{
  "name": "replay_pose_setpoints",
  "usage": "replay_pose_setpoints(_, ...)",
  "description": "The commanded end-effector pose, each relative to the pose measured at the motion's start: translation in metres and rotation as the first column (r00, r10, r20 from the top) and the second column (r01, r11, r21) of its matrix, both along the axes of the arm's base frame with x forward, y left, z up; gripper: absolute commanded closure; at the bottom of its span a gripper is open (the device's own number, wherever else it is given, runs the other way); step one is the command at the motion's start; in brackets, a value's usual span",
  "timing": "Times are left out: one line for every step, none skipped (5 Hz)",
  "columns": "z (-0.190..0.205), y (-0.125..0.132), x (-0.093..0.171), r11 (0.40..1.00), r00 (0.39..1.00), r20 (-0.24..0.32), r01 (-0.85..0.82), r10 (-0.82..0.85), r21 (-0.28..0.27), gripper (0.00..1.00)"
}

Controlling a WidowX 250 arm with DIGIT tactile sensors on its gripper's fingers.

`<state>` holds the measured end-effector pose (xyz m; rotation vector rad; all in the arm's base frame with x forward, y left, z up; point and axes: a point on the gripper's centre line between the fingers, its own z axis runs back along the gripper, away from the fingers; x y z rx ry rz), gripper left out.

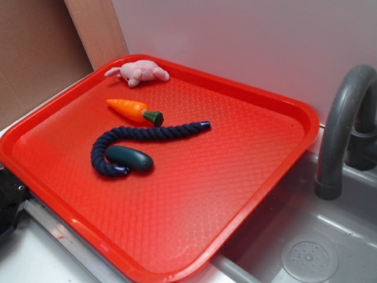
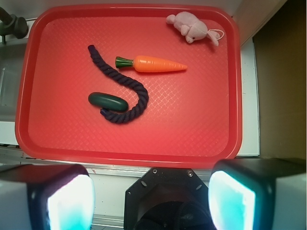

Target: Grab the plastic pickle.

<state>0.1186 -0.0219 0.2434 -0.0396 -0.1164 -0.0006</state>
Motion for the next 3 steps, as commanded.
replay_pose_setpoints(0.0,0.0,0.0,1.0,1.0,0.0,0.0,0.0,0.0,0.0)
replay_pose_setpoints(-0.004,-0.008,0.019,0.961,0.969,0.007,0.244,-0.247,0.129,0.0)
replay_pose_setpoints(-0.02,-0.018,0.027,0.865,0.877,-0.011,0.475,-0.479,0.165,0.0)
